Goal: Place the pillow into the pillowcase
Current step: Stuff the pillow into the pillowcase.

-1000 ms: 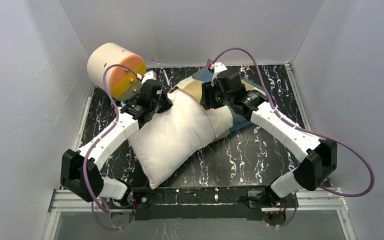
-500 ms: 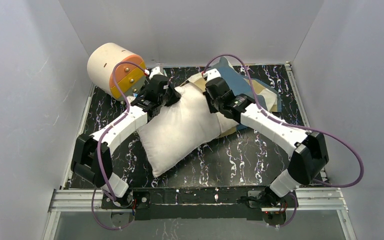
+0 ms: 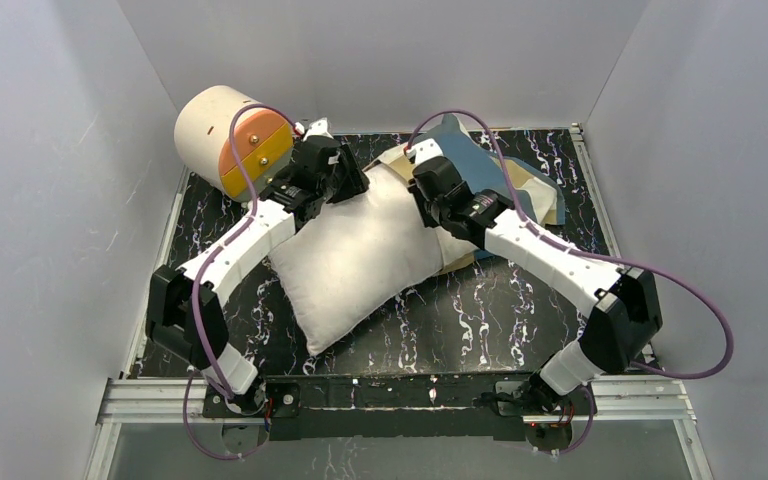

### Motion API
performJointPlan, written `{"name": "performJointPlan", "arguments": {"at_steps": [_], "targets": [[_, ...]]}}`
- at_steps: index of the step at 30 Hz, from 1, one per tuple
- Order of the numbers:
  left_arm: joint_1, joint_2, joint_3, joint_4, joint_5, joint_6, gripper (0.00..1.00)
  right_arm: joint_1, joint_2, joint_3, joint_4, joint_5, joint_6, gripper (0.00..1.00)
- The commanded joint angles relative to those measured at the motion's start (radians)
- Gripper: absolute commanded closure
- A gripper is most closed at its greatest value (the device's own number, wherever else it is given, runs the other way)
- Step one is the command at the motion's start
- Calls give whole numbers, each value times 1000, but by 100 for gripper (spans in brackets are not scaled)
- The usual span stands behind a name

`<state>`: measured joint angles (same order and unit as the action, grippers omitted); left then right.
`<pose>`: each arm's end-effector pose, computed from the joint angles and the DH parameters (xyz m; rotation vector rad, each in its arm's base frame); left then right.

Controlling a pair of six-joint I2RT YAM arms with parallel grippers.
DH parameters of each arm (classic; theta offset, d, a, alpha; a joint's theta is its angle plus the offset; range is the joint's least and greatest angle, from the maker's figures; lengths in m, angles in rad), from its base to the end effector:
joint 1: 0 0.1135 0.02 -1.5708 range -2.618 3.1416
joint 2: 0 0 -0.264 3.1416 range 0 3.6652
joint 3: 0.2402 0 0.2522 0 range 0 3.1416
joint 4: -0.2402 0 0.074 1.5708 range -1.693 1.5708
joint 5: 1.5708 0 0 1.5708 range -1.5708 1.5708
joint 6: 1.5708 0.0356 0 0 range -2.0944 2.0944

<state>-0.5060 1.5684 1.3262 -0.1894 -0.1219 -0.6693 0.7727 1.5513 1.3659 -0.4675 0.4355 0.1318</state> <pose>0.3265 -0.1760 0.3313 -0.2475 2.0406 -0.6249 0.2619 0.2343 0.3267 -0.4523 2.1063 0.0362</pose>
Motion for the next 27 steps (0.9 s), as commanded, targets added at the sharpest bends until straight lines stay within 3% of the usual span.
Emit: {"name": "performJointPlan", "arguments": {"at_steps": [1, 3, 11, 12, 16, 21, 23, 24, 27], "targets": [[-12, -115, -7, -75, 29, 57, 45, -3, -62, -37, 17, 6, -7, 65], [-18, -165, -54, -89, 32, 32, 34, -3, -59, -39, 6, 16, -6, 64], [-109, -194, -111, -189, 33, -22, 25, -2, -41, -79, 23, 36, -19, 62], [-132, -193, -113, -207, 14, -26, 24, -1, -38, -87, 37, 31, -25, 66], [-197, -175, -146, -188, -42, -50, 18, -4, -13, -64, 39, -25, -32, 99], [-205, -49, -180, -57, -35, -66, 16, -2, -40, -17, 41, -185, -9, 99], [-205, 5, -169, -5, -33, -62, 22, -3, -60, -22, 62, -256, -1, 99], [-205, 28, -156, 8, -33, -59, 30, -3, -64, -23, 71, -280, 9, 99], [-204, 70, -98, 25, -21, -67, 82, -3, -79, -11, 86, -355, 39, 99]]}}
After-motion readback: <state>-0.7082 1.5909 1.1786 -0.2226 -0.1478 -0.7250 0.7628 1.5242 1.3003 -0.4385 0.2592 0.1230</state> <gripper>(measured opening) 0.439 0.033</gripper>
